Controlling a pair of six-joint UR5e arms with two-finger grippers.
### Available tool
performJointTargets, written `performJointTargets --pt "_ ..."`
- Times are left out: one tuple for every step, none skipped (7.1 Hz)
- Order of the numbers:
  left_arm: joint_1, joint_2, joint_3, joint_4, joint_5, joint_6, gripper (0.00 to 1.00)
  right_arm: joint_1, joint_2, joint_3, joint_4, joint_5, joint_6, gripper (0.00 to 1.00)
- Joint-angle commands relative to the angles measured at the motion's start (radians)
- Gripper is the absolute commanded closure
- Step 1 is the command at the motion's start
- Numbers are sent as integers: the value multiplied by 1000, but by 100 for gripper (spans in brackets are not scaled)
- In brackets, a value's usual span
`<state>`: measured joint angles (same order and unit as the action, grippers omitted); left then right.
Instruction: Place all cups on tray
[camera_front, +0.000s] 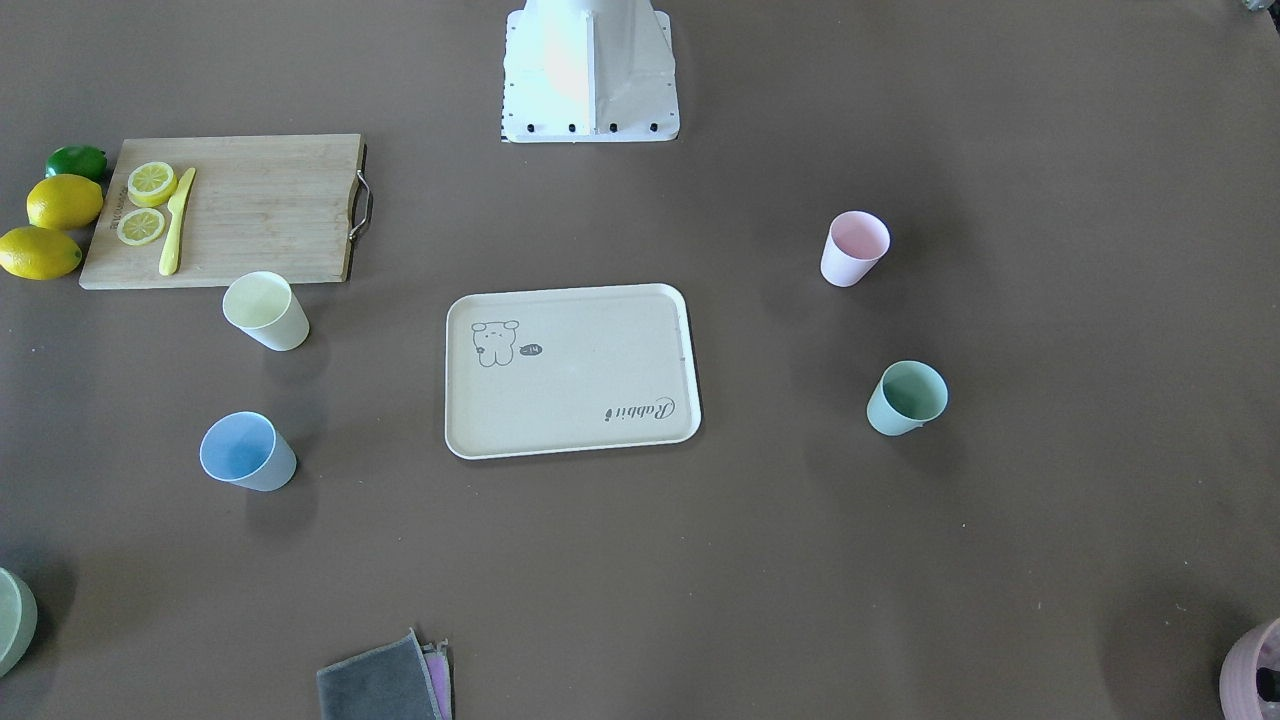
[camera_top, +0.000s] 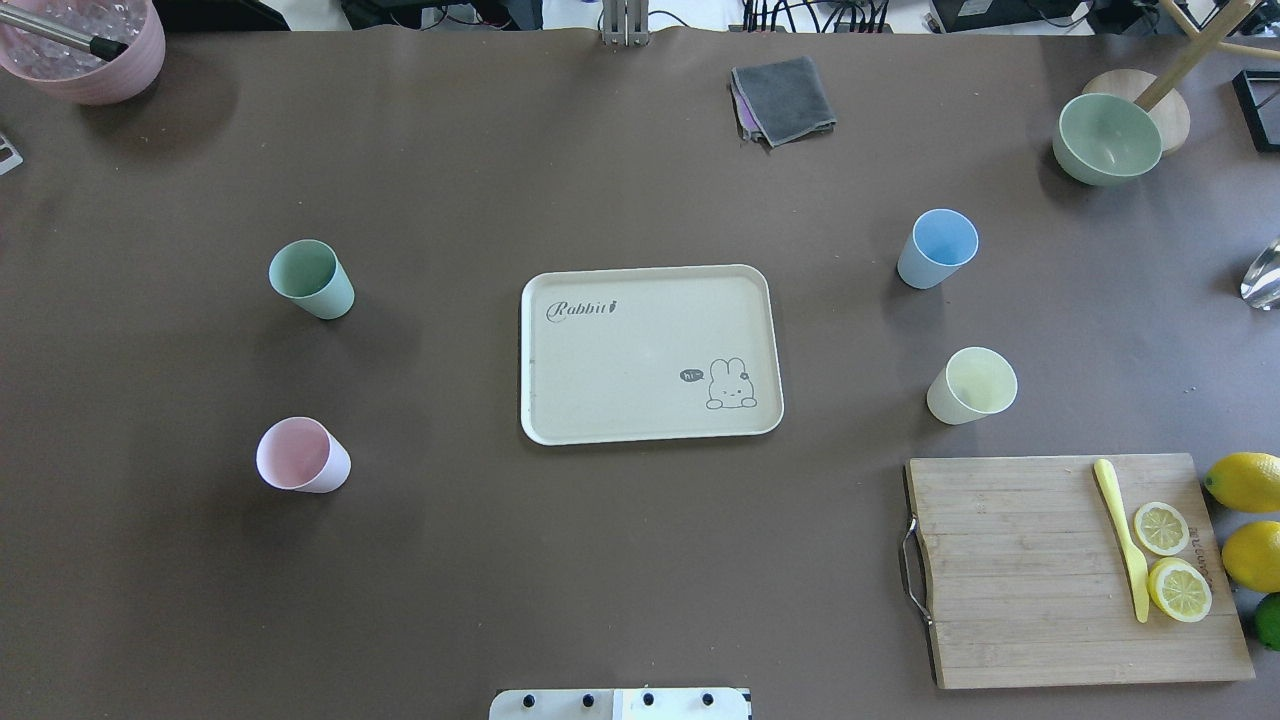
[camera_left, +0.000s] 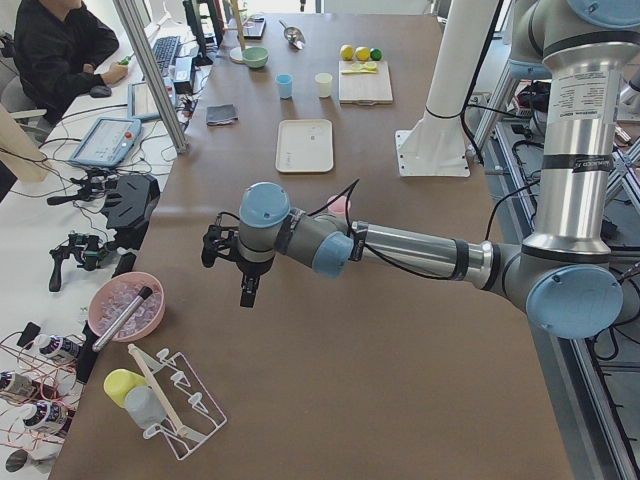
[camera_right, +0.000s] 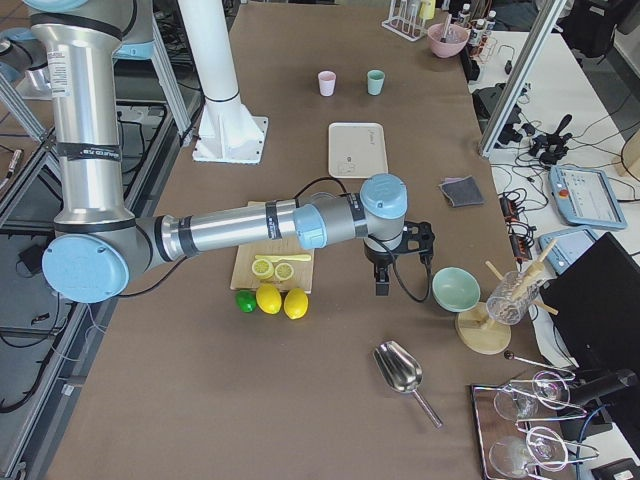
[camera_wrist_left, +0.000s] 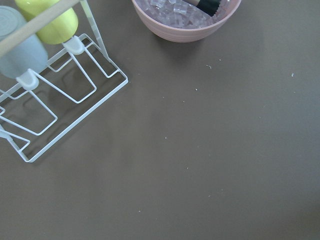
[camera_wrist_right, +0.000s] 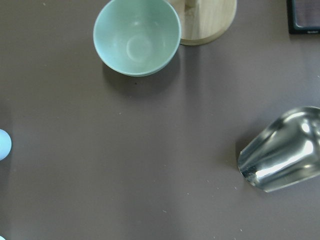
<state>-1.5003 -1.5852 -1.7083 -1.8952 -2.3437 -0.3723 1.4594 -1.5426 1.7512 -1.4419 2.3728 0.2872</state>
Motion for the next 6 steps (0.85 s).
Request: performJointTargets --pt "34 -38 35 -38 -6 -7 2 -73 -10 -1 90 -21 -3 0" --pt "49 -33 33 -65 -79 -14 2 -99 -23 -10 166 -15 4 0" --pt "58 -36 38 -73 -100 -124 2 -115 -34 -12 179 -17 3 0" --pt "118 -27 29 -149 -92 -214 2 -132 -27 2 182 -17 13 0" --pt "183 -12 24 -282 -82 -366 2 -155 -16 16 184 -14 174 0" --pt "286 -4 -16 -338 -4 -443 2 -212 16 40 184 -14 307 0"
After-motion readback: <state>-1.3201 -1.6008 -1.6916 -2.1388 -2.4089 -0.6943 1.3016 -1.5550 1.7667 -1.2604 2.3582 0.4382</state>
